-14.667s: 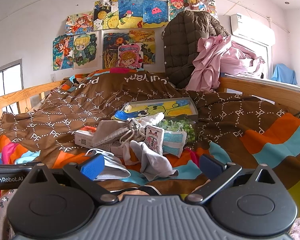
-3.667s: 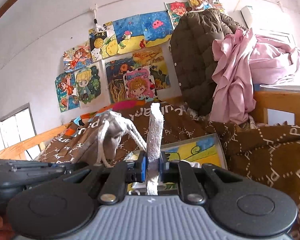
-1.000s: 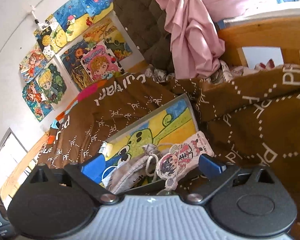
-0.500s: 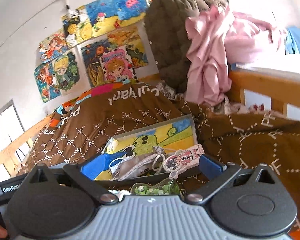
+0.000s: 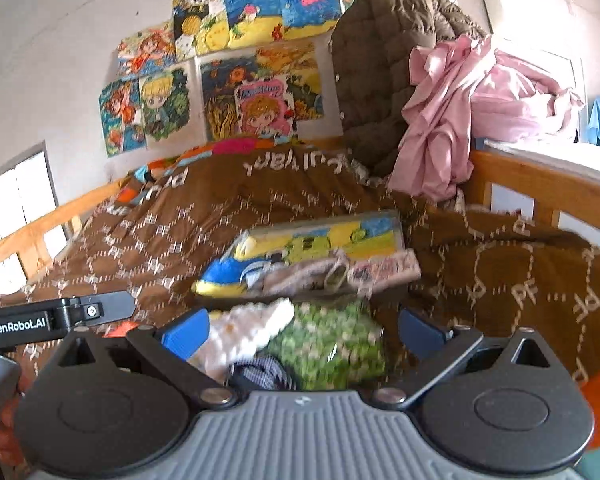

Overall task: Organize soft objects
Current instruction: 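Move both tools back over the remaining pile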

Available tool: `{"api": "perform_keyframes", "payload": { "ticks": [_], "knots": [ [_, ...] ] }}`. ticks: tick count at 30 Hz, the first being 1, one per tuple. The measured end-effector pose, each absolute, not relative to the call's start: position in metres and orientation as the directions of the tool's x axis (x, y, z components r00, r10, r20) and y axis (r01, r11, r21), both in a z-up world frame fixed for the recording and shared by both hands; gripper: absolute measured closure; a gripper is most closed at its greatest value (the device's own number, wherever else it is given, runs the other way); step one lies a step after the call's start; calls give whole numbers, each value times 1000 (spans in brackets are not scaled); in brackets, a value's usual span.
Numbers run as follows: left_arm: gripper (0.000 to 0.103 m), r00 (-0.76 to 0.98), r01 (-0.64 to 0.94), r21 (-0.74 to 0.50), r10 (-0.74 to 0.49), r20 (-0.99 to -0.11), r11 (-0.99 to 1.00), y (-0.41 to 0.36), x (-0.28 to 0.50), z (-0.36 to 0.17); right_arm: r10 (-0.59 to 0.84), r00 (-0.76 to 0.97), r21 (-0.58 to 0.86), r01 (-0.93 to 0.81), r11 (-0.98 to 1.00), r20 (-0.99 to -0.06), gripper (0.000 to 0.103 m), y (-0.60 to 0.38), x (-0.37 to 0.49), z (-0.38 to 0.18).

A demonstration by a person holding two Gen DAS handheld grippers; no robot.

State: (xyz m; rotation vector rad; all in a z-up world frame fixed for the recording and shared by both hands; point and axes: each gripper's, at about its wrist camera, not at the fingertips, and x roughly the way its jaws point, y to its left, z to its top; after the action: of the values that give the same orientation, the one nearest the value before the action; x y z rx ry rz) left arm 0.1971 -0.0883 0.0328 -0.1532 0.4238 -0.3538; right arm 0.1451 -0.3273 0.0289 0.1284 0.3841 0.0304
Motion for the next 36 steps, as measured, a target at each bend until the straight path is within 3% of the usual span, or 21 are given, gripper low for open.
{"api": "perform_keyframes", "payload": {
  "ticks": [12,20,36],
  "knots": [
    [2,782,396,-129,-407,-472,909,-79,176,-17,97,861,100,-54,994,-499,0,-307,112,-7],
    [1,732,407,-148,-419,-537,901,-69,181,-51,111,822,96,-69,993,-559,0,-308,128,-18],
    [1,706,461,-101,-434,-559,881,-82,219,-77,115,750,6,-147,989,-651,0,-293,157,-56]
  ]
}}
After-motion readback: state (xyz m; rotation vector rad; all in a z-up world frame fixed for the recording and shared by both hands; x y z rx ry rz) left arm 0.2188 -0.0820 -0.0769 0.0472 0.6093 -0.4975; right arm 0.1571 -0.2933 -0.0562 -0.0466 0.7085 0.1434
